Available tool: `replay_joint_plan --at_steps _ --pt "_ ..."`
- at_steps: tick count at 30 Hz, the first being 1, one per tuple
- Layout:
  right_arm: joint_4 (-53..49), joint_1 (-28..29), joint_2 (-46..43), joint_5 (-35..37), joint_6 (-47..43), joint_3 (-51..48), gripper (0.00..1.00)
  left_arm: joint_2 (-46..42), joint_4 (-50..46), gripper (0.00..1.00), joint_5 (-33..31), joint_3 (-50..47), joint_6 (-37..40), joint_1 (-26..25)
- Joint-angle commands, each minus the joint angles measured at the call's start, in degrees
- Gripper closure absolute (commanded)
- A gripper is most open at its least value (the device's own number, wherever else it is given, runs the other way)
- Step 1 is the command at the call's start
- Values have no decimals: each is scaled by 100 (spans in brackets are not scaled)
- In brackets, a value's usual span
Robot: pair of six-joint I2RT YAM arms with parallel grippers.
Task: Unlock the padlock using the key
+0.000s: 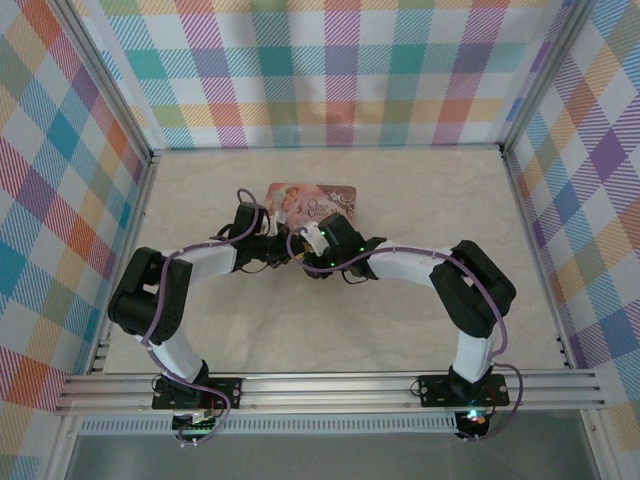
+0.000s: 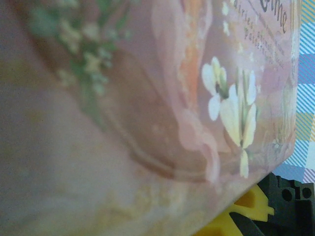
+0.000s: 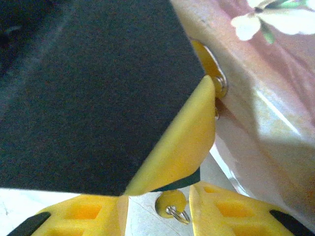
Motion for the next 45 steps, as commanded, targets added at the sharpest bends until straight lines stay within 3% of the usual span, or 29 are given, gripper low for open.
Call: replay_joint_plan --at_steps 1,4,9,13,16,23,36,40,45 --pt "-9 10 51 32 -55 132 64 -259 7 98 390 137 15 33" --pt "-158 15 161 40 -147 288 70 -268 18 98 411 137 -4 34" --pt "-372 9 346 -34 -283 488 100 -299 35 98 441 137 -20 43" --pt "-327 1 342 -482 -225 425 100 -321 -21 92 346 121 26 53" --pt "-176 1 333 -535 -138 320 100 -334 -80 68 150 26 -16 52" --pt "-309 -3 526 -960 -149 307 100 -722 -153 60 -419 -448 -160 120" --pt "-998 18 991 -1058 -635 902 100 -1549 -1151 56 -1447 -733 -44 462" --pt "-970 51 915 -881 -633 867 100 -1640 -1314 61 -1525 -733 43 540" --pt "-1463 89 1130 -638 -883 1218 100 -1741 -1384 60 -1941 -760 54 603"
